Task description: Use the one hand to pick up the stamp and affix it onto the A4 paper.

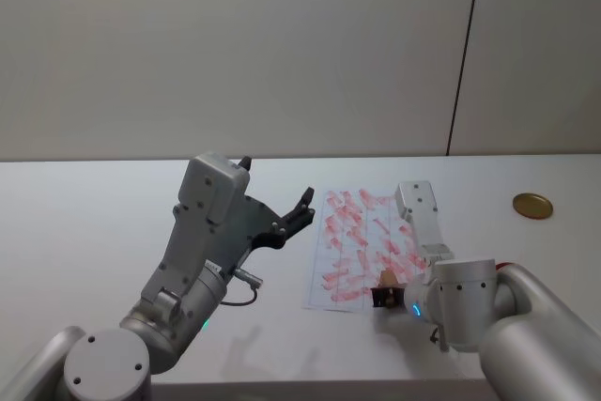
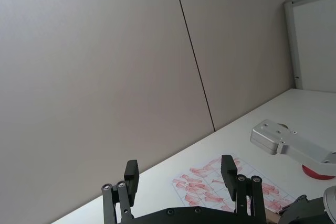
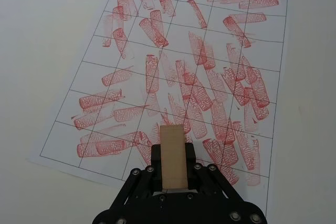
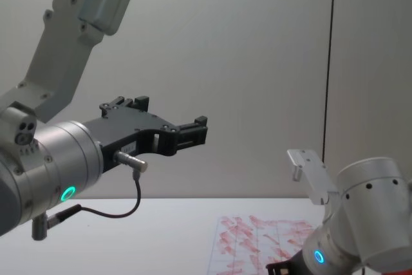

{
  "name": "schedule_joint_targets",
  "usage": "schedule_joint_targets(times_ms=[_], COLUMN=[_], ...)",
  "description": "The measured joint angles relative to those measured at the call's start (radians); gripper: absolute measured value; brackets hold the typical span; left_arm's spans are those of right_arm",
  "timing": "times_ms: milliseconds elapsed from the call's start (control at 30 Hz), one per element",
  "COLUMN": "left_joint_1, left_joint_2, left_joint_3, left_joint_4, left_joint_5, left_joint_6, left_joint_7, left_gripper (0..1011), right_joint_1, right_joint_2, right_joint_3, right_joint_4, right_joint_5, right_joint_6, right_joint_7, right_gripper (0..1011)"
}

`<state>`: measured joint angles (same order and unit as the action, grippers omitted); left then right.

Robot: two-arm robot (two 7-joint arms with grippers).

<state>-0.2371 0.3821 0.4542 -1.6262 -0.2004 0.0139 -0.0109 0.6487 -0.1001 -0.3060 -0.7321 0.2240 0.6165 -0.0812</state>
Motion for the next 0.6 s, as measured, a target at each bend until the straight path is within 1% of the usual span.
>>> schedule_joint_targets(times_ms=[233, 333, 467, 500, 600], left_joint_1=[0.0, 0.0, 0.0, 0.0, 0.0], left_joint_2=[0.0, 0.0, 0.0, 0.0, 0.0], left_joint_3=[0.0, 0.0, 0.0, 0.0, 0.0], left_joint_4=[0.0, 0.0, 0.0, 0.0, 0.0], left_joint_5=[0.0, 0.0, 0.0, 0.0, 0.0], left_joint_6=[0.0, 0.0, 0.0, 0.0, 0.0], left_joint_7=[0.0, 0.0, 0.0, 0.0, 0.0], left_gripper=[993, 993, 993, 993, 993], right_joint_1=[0.004, 0.001, -0.013, -0.013, -0.028], right_joint_2=[-0.001, 0.001, 0.007, 0.007, 0.013], right_joint_3=[0.008, 0.011, 0.017, 0.017, 0.021], right_joint_4=[0.006, -0.007, -0.051, -0.051, -0.09], right_joint_5=[-0.002, -0.004, -0.007, -0.007, -0.008], right_joint_6=[-0.007, -0.011, -0.013, -0.013, -0.012], right_joint_7=[-0.002, -0.004, -0.008, -0.008, -0.01], right_gripper=[220, 220, 220, 220, 220])
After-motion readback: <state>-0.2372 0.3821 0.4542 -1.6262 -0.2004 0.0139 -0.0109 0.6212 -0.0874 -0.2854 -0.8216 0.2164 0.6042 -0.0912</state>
